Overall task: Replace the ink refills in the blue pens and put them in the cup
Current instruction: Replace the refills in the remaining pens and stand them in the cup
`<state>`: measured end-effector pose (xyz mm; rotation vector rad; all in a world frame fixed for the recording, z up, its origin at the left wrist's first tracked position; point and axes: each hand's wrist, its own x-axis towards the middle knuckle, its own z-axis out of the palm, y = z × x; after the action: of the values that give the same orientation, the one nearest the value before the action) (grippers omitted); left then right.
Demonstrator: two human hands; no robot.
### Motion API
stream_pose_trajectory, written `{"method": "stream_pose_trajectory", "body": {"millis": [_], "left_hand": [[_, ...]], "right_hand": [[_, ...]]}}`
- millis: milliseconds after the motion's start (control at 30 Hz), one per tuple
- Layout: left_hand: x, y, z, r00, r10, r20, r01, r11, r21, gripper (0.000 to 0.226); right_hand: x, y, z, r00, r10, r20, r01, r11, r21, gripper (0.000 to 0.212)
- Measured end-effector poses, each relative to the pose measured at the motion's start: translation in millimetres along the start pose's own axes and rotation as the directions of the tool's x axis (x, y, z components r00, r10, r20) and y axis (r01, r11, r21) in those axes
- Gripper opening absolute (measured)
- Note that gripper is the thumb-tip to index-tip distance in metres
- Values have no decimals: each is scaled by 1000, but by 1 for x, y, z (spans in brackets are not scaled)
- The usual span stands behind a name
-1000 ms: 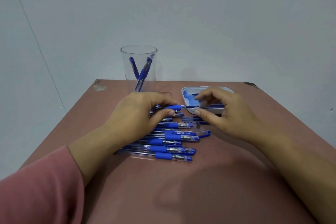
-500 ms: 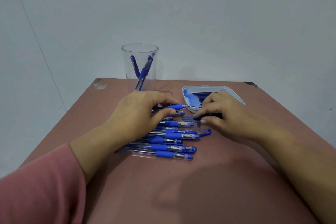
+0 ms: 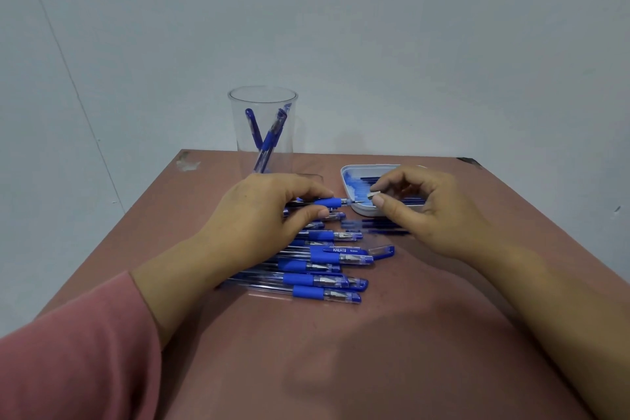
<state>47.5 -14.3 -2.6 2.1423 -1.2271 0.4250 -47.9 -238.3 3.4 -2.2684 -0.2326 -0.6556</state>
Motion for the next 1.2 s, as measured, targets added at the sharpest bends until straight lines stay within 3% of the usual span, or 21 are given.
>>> {"method": "stream_pose_trajectory", "body": {"millis": [267,433,567,800,933,1133,1200], "left_hand": [[0,3,0,1000,17,-16,-18,999,-28,25],[-1,6,0,998,49,-24,-50,998,-23,27],[-1,6,0,998,55,-35,-55,998,-18,33],[-2,5,1,998,58,-36,-58,998,10,27],[-2,5,2,997,56,-48,-56,998,-9,25],[-2,4,3,998,52,-48,-52,999,3,24],[-2,4,2,998,51,-46,-51,999,1,24]], "right_hand": [[-2,-5,9,1000,-3,11,2,996,90,18],[-2,-4,14,996,-84,-5,83,996,-13,19],[-2,-1,15,992,-129,5,129,987,-100,4],[0,4,15,981,-194,4,193,971,-140,26],[1,4,16,964,-265,16,263,945,-194,12],[2,10,15,967,-254,29,254,946,-199,33],[2,10,15,959,-283,18,280,936,-214,25]]}}
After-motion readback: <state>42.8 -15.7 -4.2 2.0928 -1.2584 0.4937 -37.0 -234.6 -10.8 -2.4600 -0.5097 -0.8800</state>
